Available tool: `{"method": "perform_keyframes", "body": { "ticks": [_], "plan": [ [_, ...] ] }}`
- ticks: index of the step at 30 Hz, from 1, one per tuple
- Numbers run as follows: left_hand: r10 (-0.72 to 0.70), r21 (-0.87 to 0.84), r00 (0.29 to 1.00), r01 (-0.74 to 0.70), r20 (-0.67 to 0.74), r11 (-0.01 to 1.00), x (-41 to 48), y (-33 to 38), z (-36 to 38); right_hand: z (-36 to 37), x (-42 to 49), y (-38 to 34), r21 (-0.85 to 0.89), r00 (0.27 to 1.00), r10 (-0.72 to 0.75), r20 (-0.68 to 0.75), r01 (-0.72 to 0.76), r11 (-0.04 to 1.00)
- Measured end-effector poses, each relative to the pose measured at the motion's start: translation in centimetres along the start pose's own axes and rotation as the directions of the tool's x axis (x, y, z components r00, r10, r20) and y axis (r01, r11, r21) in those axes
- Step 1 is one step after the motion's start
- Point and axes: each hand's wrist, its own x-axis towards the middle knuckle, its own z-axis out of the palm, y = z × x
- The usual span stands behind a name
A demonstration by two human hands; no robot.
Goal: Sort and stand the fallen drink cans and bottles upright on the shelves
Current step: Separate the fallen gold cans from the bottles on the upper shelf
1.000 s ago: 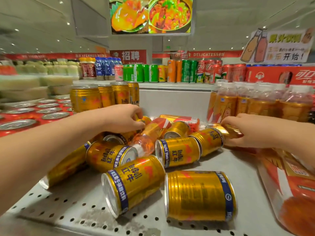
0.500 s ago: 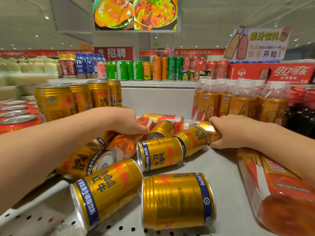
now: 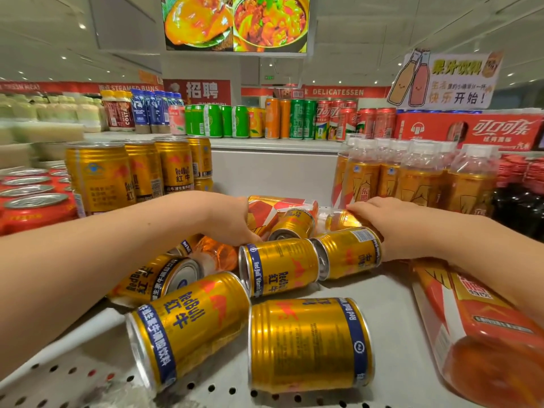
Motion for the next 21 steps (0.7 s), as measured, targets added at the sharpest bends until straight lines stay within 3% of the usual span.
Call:
{"method": "perform_keyframes", "body": {
  "ticks": [7,11,16,18,21],
  "plan": [
    [0.043,-0.010,0.998,-0.043,-0.044,0.999,-0.2,-0.1,0.1,-1.2,-2.3,-1.6,0.002,0.995,-0.100,0.008,0.100,0.995],
    [0.082,-0.126,0.996,-0.084,-0.017,0.988,-0.1,0.2,-0.2,-2.7,-3.7,-2.2,0.213,0.993,-0.077,-0.094,0.096,0.972],
    [0.138,-0.207,0.963,-0.187,-0.231,0.960,0.3,2.2,-1.1,-1.8,-4.2,-2.9,0.324,0.995,-0.103,-0.009,0.100,0.941],
    [0.167,-0.166,0.967,-0.199,-0.192,0.966,0.9,3.9,-1.2,-1.3,-4.1,-3.0,0.279,0.994,-0.109,0.019,0.100,0.955],
    [0.112,-0.125,0.994,-0.112,-0.003,0.986,2.0,6.1,-1.5,-0.5,-3.6,-3.3,0.218,0.993,-0.117,0.002,0.114,0.969]
  ]
}}
